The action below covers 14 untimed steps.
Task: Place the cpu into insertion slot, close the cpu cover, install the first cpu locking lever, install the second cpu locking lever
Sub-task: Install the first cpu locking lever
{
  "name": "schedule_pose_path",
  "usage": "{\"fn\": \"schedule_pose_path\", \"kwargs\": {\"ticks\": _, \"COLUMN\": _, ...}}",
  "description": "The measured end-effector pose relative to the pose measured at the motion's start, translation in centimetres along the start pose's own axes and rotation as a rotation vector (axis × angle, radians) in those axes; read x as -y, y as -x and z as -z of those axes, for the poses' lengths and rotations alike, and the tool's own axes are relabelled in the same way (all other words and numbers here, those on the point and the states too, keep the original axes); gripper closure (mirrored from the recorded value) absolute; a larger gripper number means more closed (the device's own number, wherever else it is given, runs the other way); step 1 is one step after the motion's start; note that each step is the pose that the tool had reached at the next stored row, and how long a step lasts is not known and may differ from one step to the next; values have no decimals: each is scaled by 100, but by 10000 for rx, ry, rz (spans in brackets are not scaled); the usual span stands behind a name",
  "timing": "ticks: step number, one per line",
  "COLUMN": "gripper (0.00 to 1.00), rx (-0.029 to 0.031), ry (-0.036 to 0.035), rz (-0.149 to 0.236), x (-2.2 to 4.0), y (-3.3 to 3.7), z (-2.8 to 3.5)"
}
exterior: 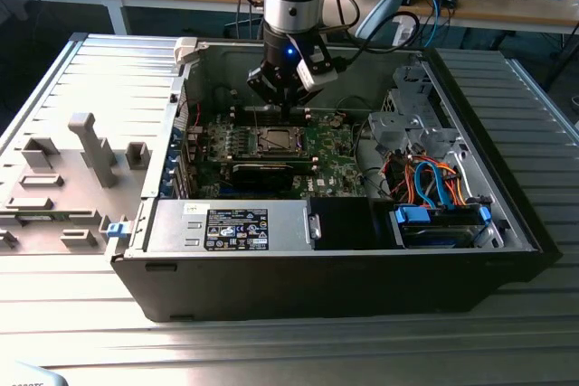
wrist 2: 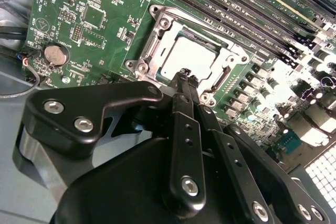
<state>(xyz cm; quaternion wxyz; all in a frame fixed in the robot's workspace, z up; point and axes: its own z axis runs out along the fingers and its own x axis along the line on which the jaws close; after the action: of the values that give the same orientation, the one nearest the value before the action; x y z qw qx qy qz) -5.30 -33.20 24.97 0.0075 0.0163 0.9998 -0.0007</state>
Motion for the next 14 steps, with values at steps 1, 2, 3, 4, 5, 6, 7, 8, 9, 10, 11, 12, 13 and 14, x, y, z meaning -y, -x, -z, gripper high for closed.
{"fn": "schedule_pose_path", "kwargs": {"ticks": 1, "gripper": 89, "rx": 0, "ry": 0, "rz": 0, "x": 0, "y": 0, "z": 3}}
{"fn": "schedule_pose_path", "kwargs": {"ticks": 2, "gripper": 89, "rx": -1, "ry": -1, "rz": 0, "x": 0, "y": 0, "z": 5}}
{"fn": "schedule_pose_path", "kwargs": {"ticks": 3, "gripper": 89, "rx": 0, "ry": 0, "rz": 0, "x": 0, "y": 0, "z": 7}}
{"fn": "schedule_pose_path", "kwargs": {"ticks": 4, "gripper": 89, "rx": 0, "ry": 0, "rz": 0, "x": 0, "y": 0, "z": 10}}
{"fn": "schedule_pose_path", "kwargs": {"ticks": 5, "gripper": 89, "rx": 1, "ry": 0, "rz": 0, "x": 0, "y": 0, "z": 11}}
{"fn": "schedule_pose_path", "kwargs": {"ticks": 6, "gripper": 89, "rx": 0, "ry": 0, "rz": 0, "x": 0, "y": -4, "z": 17}}
{"fn": "schedule_pose_path", "kwargs": {"ticks": 7, "gripper": 89, "rx": 0, "ry": 0, "rz": 1, "x": 0, "y": -8, "z": 22}}
{"fn": "schedule_pose_path", "kwargs": {"ticks": 8, "gripper": 89, "rx": 0, "ry": 0, "rz": 0, "x": 0, "y": -8, "z": 23}}
{"fn": "schedule_pose_path", "kwargs": {"ticks": 9, "gripper": 89, "rx": 0, "ry": 0, "rz": 0, "x": 0, "y": -9, "z": 23}}
{"fn": "schedule_pose_path", "kwargs": {"ticks": 10, "gripper": 89, "rx": 0, "ry": -1, "rz": -1, "x": 0, "y": -11, "z": 23}}
{"fn": "schedule_pose_path", "kwargs": {"ticks": 11, "gripper": 89, "rx": 0, "ry": -1, "rz": 0, "x": 0, "y": -14, "z": 24}}
{"fn": "schedule_pose_path", "kwargs": {"ticks": 12, "gripper": 89, "rx": -1, "ry": -1, "rz": 0, "x": 0, "y": -15, "z": 24}}
{"fn": "schedule_pose_path", "kwargs": {"ticks": 13, "gripper": 89, "rx": 0, "ry": -1, "rz": 1, "x": 1, "y": -16, "z": 24}}
{"fn": "schedule_pose_path", "kwargs": {"ticks": 14, "gripper": 89, "rx": 0, "ry": -1, "rz": 0, "x": 1, "y": -17, "z": 24}}
